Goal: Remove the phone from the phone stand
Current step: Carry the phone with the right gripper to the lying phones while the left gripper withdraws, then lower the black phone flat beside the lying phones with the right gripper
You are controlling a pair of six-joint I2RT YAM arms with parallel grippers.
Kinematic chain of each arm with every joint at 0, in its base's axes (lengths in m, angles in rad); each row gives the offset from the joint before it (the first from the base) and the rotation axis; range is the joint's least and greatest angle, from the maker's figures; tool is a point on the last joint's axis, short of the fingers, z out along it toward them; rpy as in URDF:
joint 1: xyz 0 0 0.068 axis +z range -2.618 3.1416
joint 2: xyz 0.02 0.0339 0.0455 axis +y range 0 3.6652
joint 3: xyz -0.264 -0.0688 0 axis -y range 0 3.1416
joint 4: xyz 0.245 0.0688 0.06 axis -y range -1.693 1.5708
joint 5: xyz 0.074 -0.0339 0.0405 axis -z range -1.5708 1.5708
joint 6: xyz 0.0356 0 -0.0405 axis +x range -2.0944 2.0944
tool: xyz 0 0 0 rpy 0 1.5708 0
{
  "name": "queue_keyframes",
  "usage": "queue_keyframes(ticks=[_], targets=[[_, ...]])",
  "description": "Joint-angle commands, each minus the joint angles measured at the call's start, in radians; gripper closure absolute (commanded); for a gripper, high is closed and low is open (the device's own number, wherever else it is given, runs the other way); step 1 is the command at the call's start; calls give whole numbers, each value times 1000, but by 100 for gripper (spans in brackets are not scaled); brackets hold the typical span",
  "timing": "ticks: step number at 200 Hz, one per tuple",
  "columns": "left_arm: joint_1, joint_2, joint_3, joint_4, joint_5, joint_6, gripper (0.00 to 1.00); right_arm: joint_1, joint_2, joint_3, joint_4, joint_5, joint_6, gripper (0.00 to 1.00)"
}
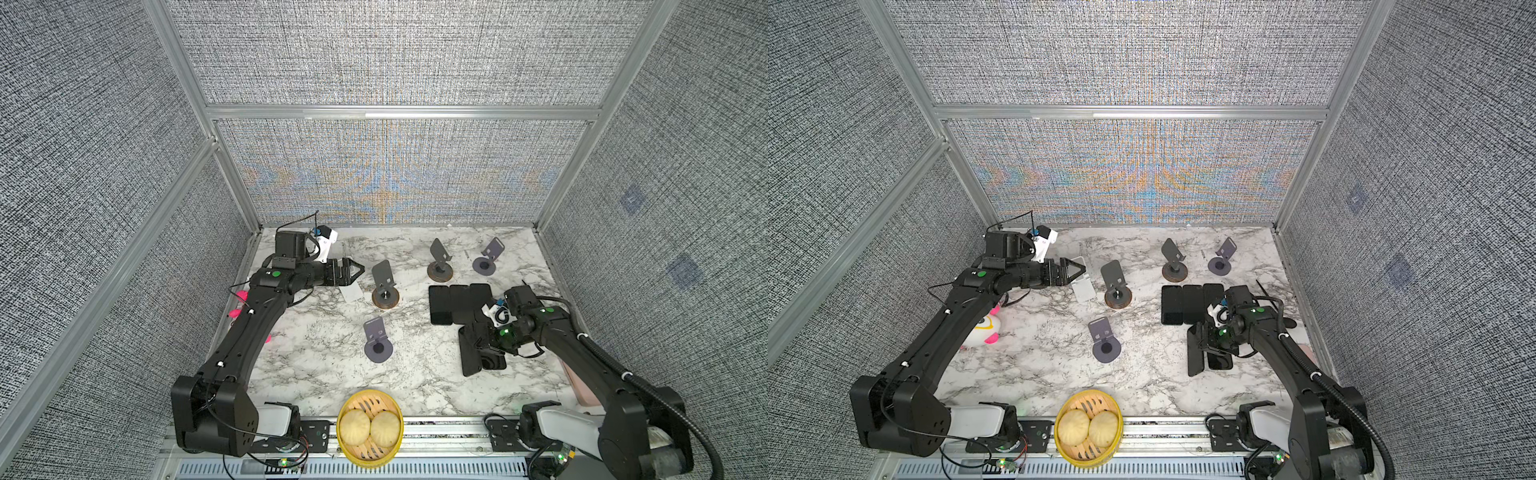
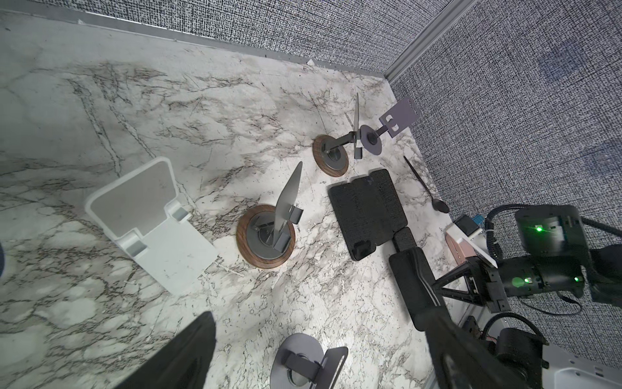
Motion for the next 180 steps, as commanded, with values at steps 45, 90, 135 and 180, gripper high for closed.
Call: queue_keyframes(ticks=[45,90,135,180], targets=[[0,4,4,10,10,6,2,-21,40,-11,71,-74,-34,100],[1,3,4,11,14,4,2,-37,59,-27,111,-89,-40,100],[1,5,4,11,18,2,2,-48,69,-27,93,-65,-51,97],[3,7,2,17,28,-5,2,-56,83,-28,75,-49,-65,89]])
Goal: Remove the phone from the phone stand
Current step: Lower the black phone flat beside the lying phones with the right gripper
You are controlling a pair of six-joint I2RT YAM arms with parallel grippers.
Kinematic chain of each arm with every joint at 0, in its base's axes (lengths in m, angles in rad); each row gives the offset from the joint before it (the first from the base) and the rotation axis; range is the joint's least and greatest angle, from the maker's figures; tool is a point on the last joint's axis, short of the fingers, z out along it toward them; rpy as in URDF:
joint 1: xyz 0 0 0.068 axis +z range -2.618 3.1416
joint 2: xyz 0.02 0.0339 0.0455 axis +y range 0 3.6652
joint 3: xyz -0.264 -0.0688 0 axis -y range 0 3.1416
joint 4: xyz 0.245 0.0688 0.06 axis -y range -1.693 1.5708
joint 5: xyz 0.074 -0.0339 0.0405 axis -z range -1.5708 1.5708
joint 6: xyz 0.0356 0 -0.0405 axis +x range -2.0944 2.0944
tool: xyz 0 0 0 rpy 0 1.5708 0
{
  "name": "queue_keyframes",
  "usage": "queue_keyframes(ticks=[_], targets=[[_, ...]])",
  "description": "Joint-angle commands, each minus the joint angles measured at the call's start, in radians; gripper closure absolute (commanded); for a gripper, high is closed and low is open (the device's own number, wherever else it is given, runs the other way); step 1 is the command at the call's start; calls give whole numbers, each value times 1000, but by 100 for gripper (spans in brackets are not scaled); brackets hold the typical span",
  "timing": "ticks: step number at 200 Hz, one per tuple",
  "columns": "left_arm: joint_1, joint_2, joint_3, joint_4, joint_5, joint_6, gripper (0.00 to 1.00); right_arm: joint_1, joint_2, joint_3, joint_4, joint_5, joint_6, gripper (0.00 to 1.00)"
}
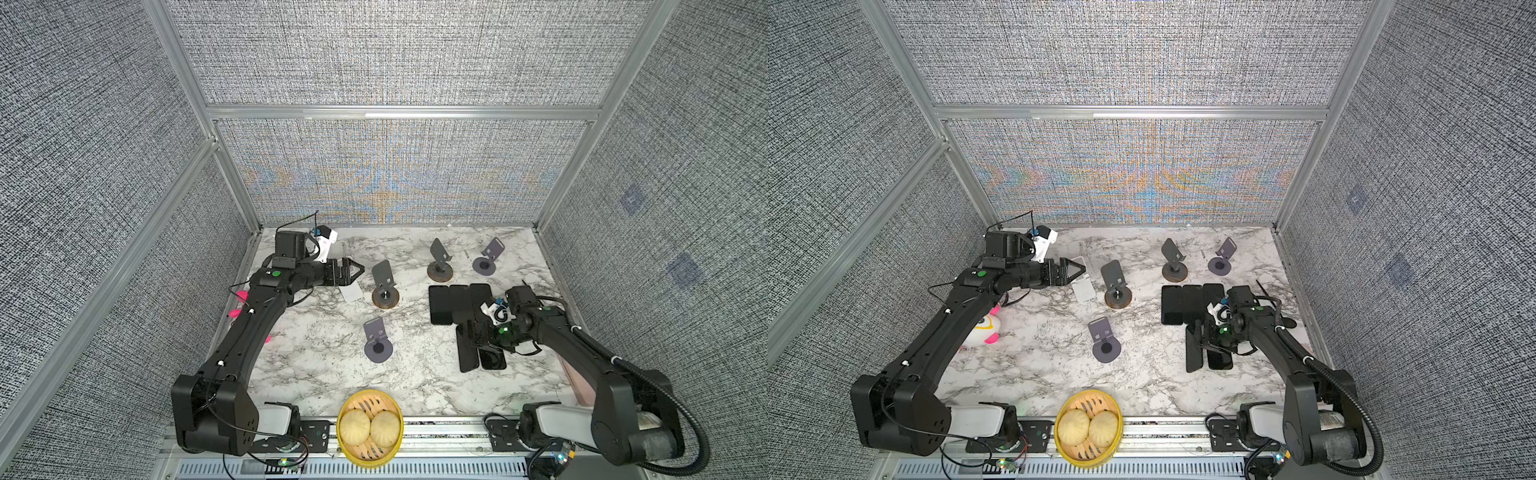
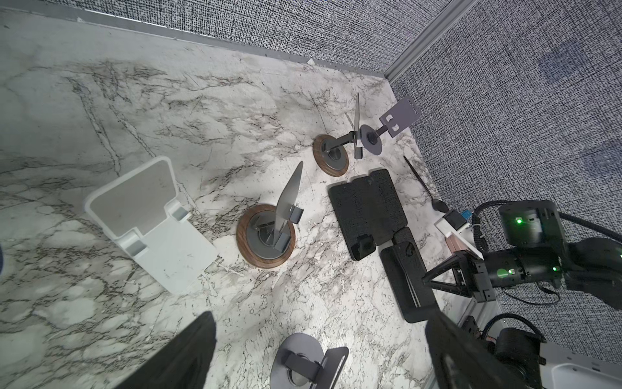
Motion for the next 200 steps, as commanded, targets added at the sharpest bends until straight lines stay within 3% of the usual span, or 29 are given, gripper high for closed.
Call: queue_keyframes(ticks=[1,41,200], targets=[[0,3,2,18,21,-3,2,-3,11,0,-16,-1,-19,88],[0,2,2,16,18,-4,2,-4,28,5,-12,10,-19,81],[6,10,7,6,15,0,2,-6,126,36,7,96,-27,80]])
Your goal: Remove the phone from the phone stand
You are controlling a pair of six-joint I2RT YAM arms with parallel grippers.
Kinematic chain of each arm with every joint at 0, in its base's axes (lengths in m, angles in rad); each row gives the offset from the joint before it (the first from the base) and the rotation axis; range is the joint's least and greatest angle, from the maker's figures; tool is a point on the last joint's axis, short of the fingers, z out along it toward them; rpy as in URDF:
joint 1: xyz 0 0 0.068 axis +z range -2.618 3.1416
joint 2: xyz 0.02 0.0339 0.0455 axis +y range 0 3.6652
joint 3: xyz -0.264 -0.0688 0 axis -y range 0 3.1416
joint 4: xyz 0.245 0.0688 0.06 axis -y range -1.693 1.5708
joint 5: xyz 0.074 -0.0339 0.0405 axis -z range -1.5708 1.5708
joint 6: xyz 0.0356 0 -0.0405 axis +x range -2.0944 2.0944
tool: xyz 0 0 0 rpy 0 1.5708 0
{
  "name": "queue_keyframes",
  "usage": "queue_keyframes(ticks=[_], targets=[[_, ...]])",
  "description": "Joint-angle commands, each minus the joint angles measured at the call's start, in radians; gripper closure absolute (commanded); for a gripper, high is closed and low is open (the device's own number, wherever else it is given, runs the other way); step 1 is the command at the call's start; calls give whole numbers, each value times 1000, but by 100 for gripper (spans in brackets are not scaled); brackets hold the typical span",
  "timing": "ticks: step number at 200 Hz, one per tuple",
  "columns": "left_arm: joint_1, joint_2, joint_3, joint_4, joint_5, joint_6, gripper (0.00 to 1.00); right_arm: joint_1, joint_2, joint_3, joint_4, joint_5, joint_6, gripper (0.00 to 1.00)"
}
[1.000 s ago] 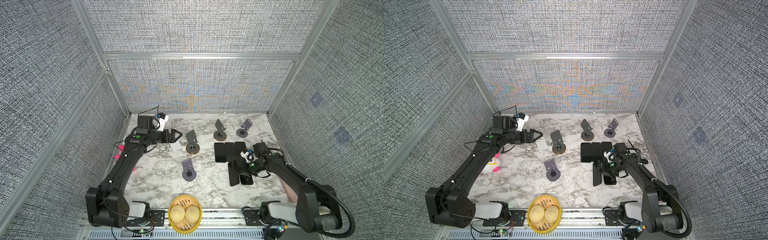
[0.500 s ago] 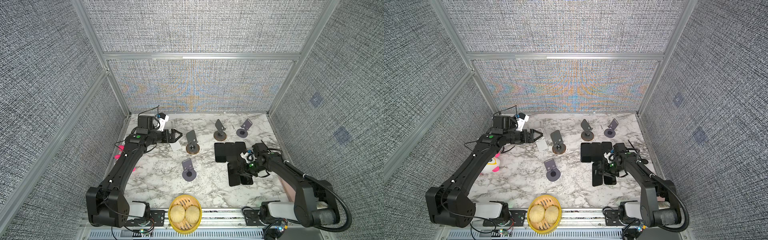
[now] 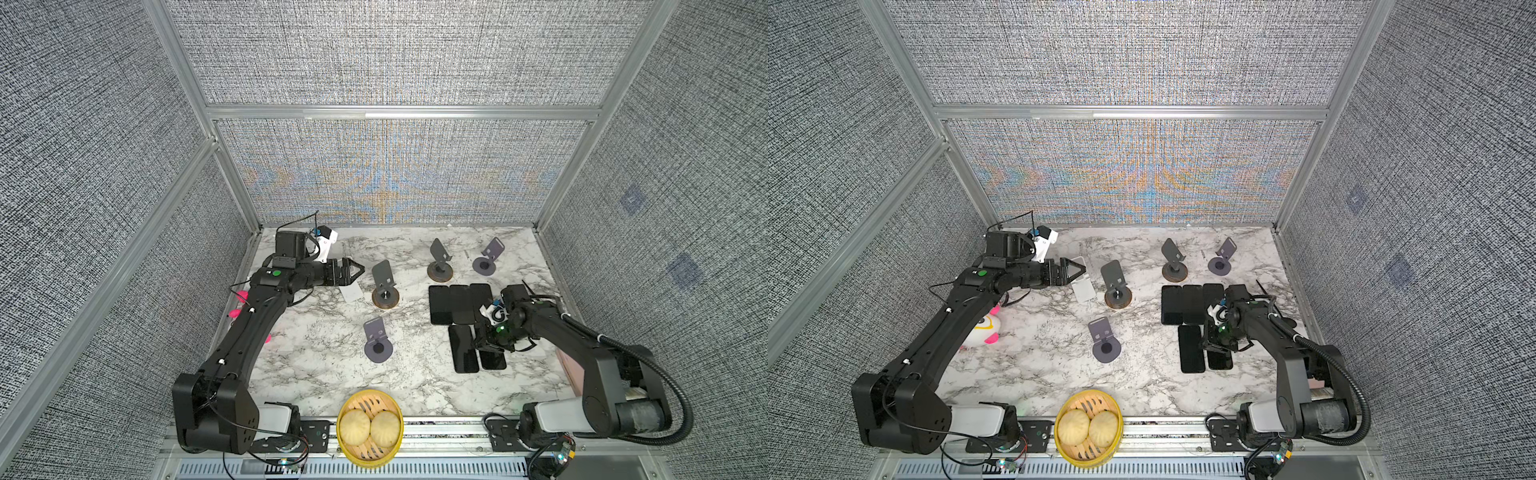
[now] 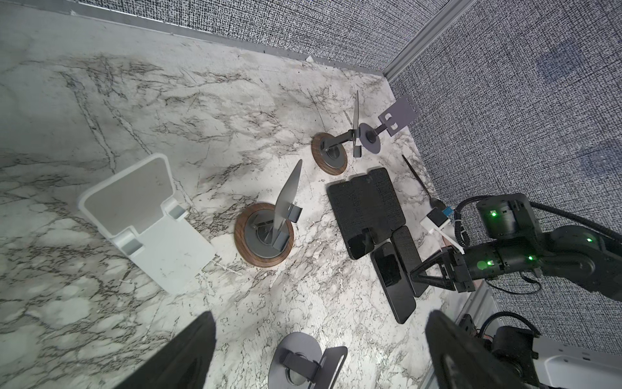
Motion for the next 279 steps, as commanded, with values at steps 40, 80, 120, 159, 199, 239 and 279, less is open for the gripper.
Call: queue_keyframes(ticks=[40,80,120,159,199,239,279], targets=[[5,7,7,8,8,0,2,57,-105,17,8,100,53,80],[9,10,7,9,-5,-1,2,256,-202,49,-10,349,215,81],[11,1,7,1,-37,-5,2,459,-111,114,-8,500,338,86],[12,-15,1,4,-54,3,2,607,25,197,-21,600,442,87],[12,-12,5,-4,-56,5,2,709,169,272,-45,656,539,89],[11,-25,3,-7,-71,13,2,730,260,304,-45,654,552,93],[11,-21,5,-10,-70,14,2,730,264,275,-40,645,553,93]])
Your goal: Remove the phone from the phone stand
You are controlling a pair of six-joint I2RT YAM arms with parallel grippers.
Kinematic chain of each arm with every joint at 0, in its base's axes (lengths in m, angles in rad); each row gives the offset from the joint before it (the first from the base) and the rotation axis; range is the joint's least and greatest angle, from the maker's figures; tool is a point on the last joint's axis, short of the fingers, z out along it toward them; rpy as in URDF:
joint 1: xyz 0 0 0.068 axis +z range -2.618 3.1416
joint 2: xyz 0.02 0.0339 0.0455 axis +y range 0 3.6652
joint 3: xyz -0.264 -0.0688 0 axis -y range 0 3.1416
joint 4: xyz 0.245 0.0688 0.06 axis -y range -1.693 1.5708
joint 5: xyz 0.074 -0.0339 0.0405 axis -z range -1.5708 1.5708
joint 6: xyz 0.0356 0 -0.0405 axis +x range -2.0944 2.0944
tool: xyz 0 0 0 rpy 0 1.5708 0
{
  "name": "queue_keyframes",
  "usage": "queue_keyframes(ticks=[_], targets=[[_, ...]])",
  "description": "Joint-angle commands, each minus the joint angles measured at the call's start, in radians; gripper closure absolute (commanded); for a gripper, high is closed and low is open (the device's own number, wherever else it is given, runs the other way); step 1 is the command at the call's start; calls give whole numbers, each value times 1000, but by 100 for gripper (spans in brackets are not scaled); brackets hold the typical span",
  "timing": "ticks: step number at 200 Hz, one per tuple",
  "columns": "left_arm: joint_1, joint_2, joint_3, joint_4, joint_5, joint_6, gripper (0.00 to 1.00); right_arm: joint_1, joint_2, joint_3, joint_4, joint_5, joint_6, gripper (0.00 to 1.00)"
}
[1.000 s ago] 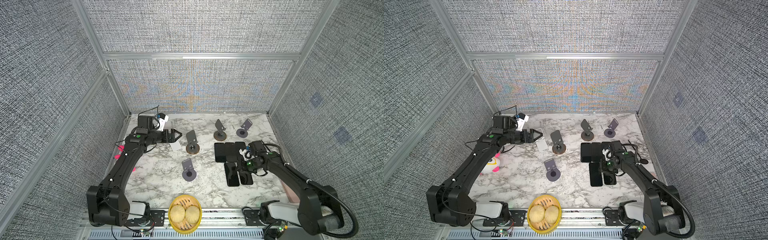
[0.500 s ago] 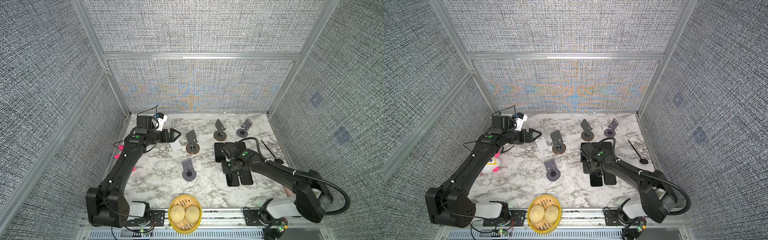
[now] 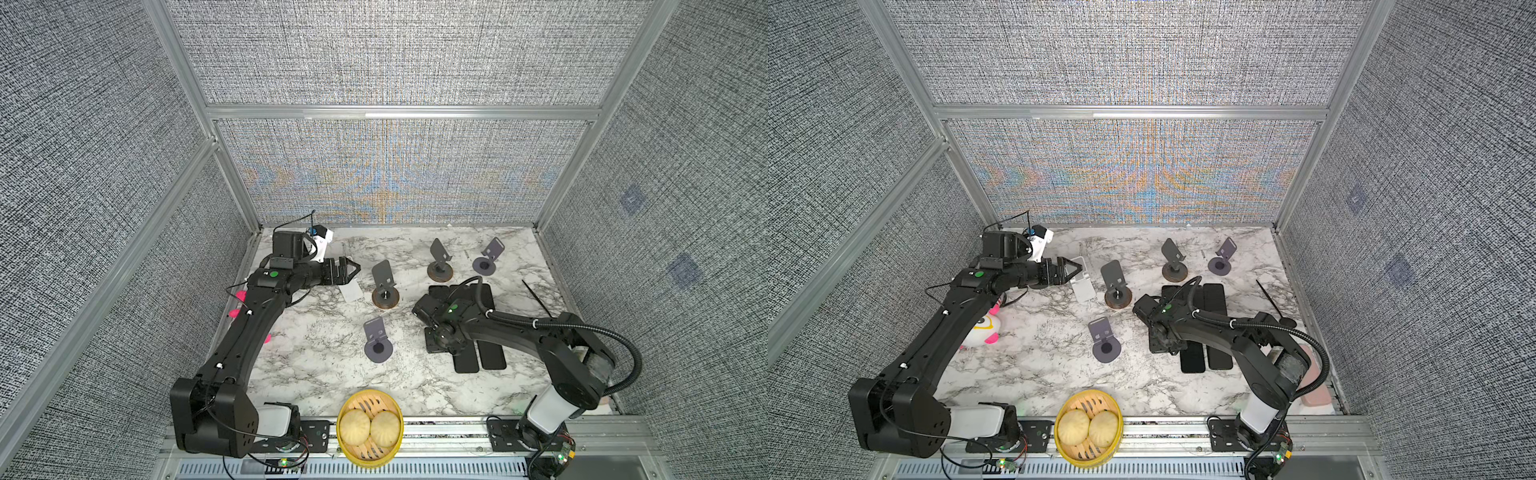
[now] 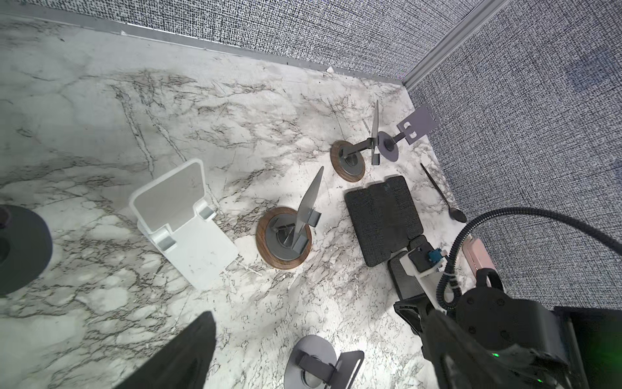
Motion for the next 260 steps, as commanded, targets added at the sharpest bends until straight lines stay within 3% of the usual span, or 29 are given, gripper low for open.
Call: queue_keyframes(ticks=[1,260], targets=[[0,-1,5,-2,-1,11,2,1,0,-10,-17,12,13,93],[1,-13,1,0,-7,14,2,-101,-19,-115,2,64,-30,95]])
